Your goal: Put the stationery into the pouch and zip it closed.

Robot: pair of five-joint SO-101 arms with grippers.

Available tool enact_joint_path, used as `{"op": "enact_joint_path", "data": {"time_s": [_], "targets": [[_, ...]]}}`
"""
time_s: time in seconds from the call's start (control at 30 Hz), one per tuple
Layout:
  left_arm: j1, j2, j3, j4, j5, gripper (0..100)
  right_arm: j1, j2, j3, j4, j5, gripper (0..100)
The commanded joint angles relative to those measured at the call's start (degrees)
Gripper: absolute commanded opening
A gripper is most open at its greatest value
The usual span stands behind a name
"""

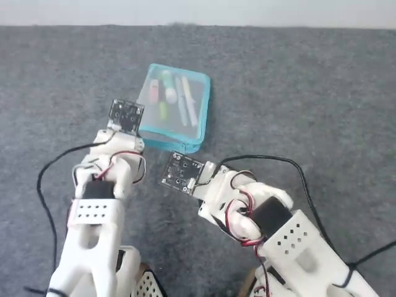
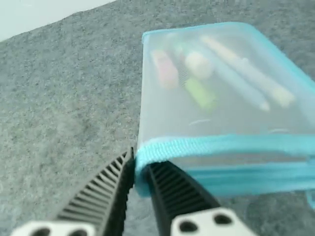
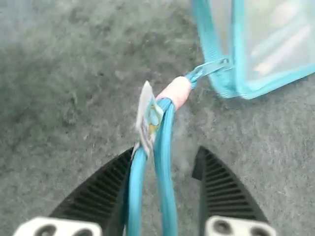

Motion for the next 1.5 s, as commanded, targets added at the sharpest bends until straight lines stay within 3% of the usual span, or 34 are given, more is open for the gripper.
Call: {"op": "enact_joint_path", "data": {"time_s": [0.0, 0.27, 0.43, 0.57, 0.73, 1.2, 1.47], "targets": [[2.11, -0.44, -10.86, 8.53, -0.26, 1, -0.84, -1.89, 0.53, 1.36, 1.23, 19.8], [6.33, -0.44, -25.63, 27.34, -0.18, 1, -0.75, -1.98, 3.87, 1.89, 1.14, 19.8], [5.8, -0.53, -30.02, 33.76, 2.37, 1, -0.66, -8.75, 3.78, 1.71, -1.67, 19.8], [2.99, -0.53, -29.93, 34.64, 2.2, 1, 4.62, -19.3, 5.54, 0.75, -1.67, 19.8], [2.2, -0.53, -27.56, 34.55, 2.02, 1, 10.51, -24.22, 12.84, -9.63, 1.85, 19.8], [1.93, -0.53, -24.22, 34.29, -1.05, 1, 10.07, 8.75, -1.49, -22.81, 2.9, 20.2], [1.85, -0.44, -24.04, 34.2, -1.05, 1, 5.32, 14.29, -5.98, -24.13, 4.84, 20.1]]}}
